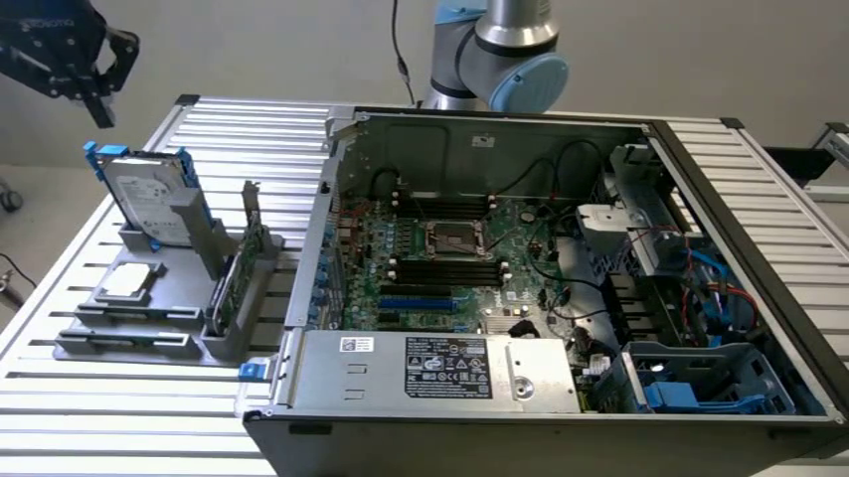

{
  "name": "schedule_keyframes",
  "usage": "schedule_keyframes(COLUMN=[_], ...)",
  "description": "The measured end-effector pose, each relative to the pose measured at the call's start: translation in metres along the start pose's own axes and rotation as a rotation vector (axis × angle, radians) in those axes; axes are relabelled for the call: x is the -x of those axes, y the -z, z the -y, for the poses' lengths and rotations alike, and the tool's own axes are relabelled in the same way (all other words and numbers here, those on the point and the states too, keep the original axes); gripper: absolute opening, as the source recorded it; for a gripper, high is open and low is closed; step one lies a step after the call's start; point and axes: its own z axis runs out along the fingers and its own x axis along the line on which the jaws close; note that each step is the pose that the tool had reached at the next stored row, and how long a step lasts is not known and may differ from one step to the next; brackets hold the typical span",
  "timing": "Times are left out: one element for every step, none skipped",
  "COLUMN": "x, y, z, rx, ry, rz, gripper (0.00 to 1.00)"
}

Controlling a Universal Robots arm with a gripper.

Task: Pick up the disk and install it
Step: 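Pick up the disk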

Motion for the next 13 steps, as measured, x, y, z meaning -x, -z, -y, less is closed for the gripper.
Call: schedule_keyframes(x=[0.0, 0.0, 0.0, 0.0, 0.0, 0.0, 0.0, 0.0, 0.0, 0.0, 0.0, 0.0, 0.0], y=[0.0, 0.0, 0.0, 0.0, 0.0, -0.0001, -0.0001, -0.0001, -0.0001, -0.0001, -0.0001, -0.0001, -0.0001], z=[0.0, 0.0, 0.0, 0.0, 0.0, 0.0, 0.0, 0.0, 0.0, 0.0, 0.0, 0.0, 0.0], rx=[-0.0005, -0.0009, -0.0015, -0.0019, -0.0024, -0.0028, -0.0033, -0.0038, -0.0043, -0.0048, -0.0053, -0.0057, -0.0062], ry=[0.018, 0.037, 0.055, 0.073, 0.091, 0.109, 0.127, 0.145, 0.163, 0.182, 0.2, 0.217, 0.235], rz=[-0.0014, -0.0028, -0.0042, -0.0056, -0.0069, -0.0083, -0.0097, -0.0111, -0.0125, -0.014, -0.0153, -0.0167, -0.0181], gripper=[0.11, 0.11, 0.11, 0.11, 0.11, 0.11, 0.11, 0.11, 0.11, 0.11, 0.11, 0.11, 0.11])
